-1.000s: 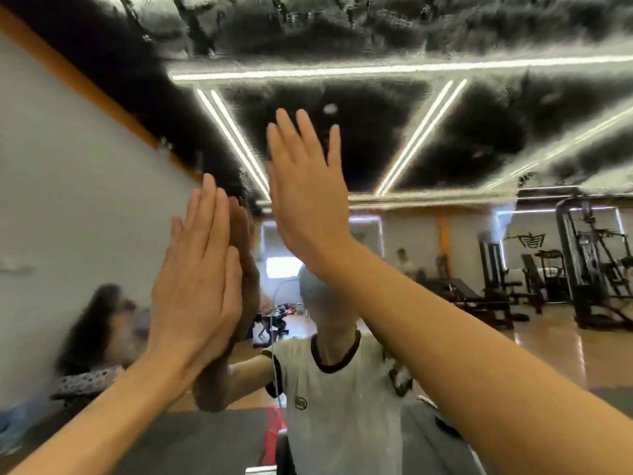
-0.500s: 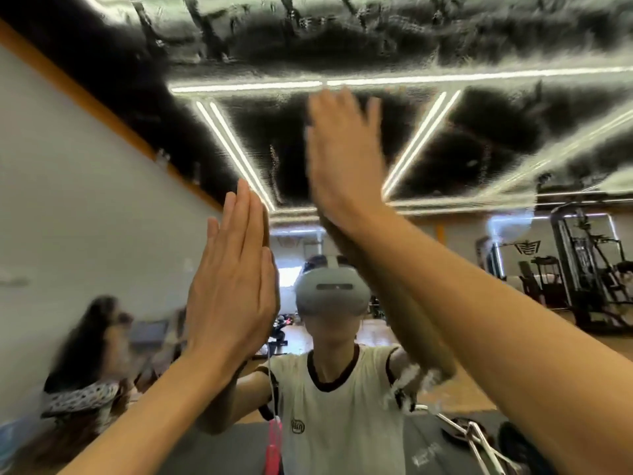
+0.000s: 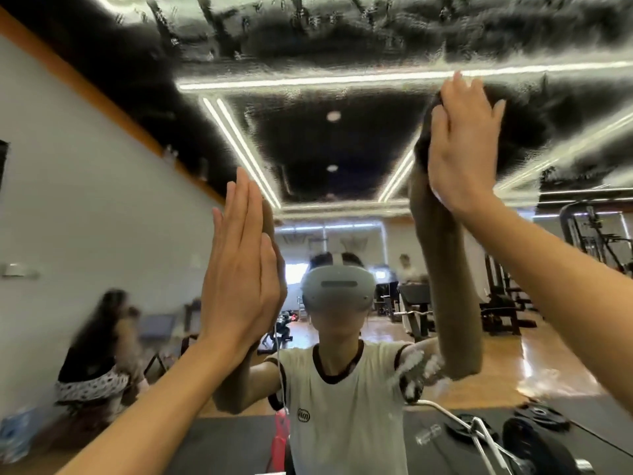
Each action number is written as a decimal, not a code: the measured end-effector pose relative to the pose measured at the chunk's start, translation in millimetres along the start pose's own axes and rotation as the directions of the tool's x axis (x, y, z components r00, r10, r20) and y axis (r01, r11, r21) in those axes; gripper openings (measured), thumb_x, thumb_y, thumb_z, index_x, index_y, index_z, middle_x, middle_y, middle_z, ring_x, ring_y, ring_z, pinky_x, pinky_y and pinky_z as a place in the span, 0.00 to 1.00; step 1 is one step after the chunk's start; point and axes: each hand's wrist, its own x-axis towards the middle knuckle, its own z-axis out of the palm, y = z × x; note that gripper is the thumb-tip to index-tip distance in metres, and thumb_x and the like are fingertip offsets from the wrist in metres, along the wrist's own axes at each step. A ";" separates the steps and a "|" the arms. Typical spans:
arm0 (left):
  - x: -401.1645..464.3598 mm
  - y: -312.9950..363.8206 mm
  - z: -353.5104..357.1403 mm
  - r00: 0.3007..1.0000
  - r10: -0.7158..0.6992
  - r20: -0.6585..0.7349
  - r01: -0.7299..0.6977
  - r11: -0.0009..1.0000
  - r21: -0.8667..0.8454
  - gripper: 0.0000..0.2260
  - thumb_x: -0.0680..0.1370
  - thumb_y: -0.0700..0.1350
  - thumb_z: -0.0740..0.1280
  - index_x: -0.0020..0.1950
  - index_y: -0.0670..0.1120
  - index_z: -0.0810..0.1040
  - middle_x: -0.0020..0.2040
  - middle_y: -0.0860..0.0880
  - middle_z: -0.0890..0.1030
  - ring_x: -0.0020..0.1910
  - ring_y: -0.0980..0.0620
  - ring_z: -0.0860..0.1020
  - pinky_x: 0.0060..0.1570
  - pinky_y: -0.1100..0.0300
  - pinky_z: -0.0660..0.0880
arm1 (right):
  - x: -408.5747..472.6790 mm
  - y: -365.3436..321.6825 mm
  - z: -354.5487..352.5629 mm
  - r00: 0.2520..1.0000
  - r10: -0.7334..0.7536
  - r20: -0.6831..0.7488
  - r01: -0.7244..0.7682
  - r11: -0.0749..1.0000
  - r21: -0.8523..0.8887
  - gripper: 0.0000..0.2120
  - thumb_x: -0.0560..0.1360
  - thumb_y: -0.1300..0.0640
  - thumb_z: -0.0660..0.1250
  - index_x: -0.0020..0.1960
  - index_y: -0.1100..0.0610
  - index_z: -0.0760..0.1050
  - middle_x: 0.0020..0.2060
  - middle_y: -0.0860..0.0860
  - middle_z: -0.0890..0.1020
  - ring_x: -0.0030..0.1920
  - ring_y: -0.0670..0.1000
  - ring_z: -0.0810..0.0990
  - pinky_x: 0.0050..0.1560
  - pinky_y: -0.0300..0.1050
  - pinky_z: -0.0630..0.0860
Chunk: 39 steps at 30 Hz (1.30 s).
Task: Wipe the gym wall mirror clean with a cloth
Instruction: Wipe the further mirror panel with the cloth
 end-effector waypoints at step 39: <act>-0.3 -33.3 -13.4 0.998 -0.060 0.009 0.056 0.963 0.265 0.27 0.85 0.47 0.47 0.82 0.38 0.49 0.83 0.42 0.47 0.82 0.48 0.45 0.79 0.59 0.37 | -8.7 -167.2 87.0 0.893 -0.410 0.183 0.427 0.902 -0.061 0.20 0.84 0.51 0.56 0.74 0.56 0.70 0.75 0.53 0.70 0.78 0.57 0.61 0.77 0.58 0.49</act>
